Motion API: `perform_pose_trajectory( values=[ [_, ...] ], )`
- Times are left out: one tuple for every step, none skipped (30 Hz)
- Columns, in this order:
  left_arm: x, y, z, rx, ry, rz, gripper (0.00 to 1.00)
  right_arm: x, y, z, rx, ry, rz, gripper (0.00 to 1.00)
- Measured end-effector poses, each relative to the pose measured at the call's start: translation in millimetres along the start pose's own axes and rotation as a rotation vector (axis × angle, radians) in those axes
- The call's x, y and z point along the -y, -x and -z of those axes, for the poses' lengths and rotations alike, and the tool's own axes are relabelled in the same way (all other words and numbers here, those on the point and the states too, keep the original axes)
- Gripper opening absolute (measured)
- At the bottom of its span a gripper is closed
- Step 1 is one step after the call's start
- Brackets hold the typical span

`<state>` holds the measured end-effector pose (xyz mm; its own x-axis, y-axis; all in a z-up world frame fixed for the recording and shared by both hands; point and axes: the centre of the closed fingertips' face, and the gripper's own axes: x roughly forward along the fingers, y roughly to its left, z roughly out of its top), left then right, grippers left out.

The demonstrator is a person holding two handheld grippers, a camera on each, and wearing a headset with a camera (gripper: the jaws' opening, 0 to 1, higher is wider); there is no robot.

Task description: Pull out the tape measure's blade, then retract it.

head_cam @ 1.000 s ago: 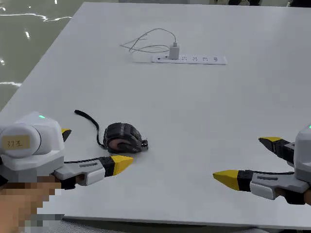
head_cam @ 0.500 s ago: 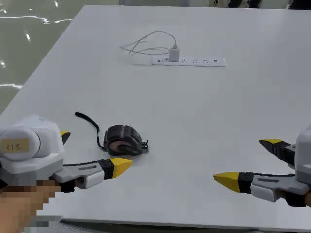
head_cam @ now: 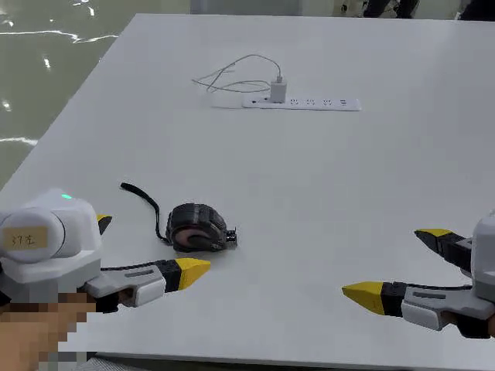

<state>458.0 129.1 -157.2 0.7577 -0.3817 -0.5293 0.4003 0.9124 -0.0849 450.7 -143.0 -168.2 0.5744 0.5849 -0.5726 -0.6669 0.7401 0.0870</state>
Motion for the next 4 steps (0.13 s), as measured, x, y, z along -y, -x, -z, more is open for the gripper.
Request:
perform_pose_trajectory(
  values=[
    [0.0,0.1,0.3,-0.001,0.001,0.000,0.99,-0.2,0.1,0.1,0.000,-0.001,0.000,0.90],
    [-0.1,0.1,0.7,-0.003,0.001,-0.001,0.99,-0.8,0.4,0.0,0.000,-0.001,-0.001,0.90],
    [-0.1,0.1,0.8,-0.003,0.000,-0.001,0.99,-1.0,0.5,0.0,0.000,-0.001,-0.001,0.90],
    [0.0,0.1,1.0,-0.004,0.000,-0.001,0.99,-1.1,0.5,-0.1,0.000,0.000,0.000,0.90]
  ],
)
